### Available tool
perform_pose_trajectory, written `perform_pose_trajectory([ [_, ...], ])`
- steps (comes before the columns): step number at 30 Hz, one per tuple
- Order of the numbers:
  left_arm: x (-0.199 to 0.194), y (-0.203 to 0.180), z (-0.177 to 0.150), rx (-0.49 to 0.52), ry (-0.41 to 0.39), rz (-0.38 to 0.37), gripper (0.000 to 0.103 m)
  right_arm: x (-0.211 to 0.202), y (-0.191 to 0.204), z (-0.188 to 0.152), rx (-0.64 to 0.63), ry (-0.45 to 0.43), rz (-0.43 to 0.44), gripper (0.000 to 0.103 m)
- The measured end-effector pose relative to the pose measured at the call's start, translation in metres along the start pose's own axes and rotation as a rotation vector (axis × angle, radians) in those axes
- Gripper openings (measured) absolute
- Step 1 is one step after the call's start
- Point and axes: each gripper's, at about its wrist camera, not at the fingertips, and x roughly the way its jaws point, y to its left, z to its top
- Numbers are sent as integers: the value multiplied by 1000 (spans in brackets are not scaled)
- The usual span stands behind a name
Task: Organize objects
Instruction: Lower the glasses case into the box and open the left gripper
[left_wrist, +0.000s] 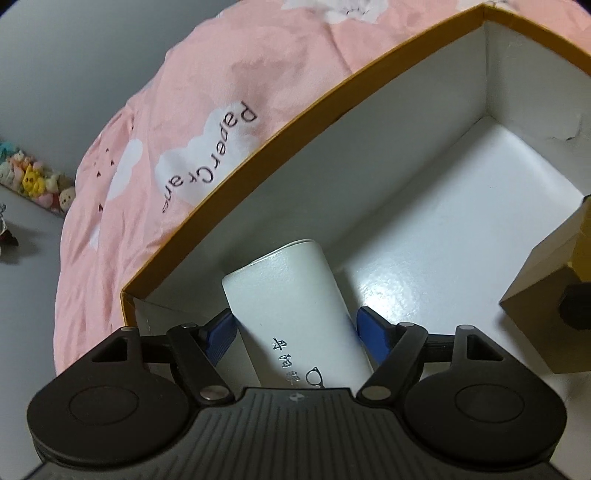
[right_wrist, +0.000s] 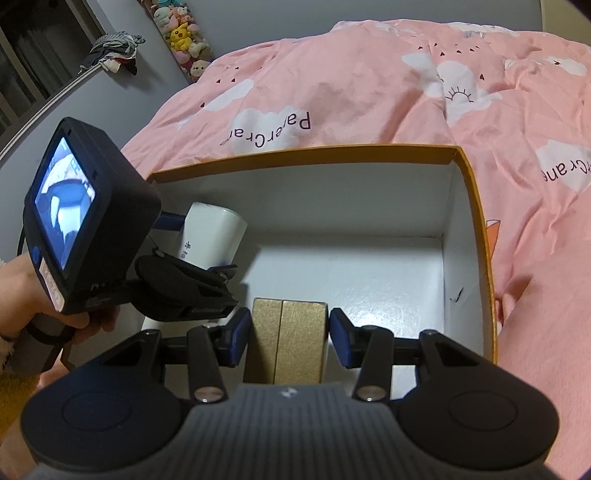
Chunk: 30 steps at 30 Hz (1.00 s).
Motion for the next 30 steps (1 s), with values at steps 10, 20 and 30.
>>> perform_pose_trajectory([
  [10, -25, 40, 4, -187, -2, -307, 63, 1, -1, 1, 6, -1, 0, 49],
  [20, 6, 11, -4, -194, 115, -474, 7, -1, -5, -1, 14, 1, -33, 49],
  [30, 23, 38, -15, -377, 150, -414, 3, 4, -4, -4, 9, 18, -26, 49],
])
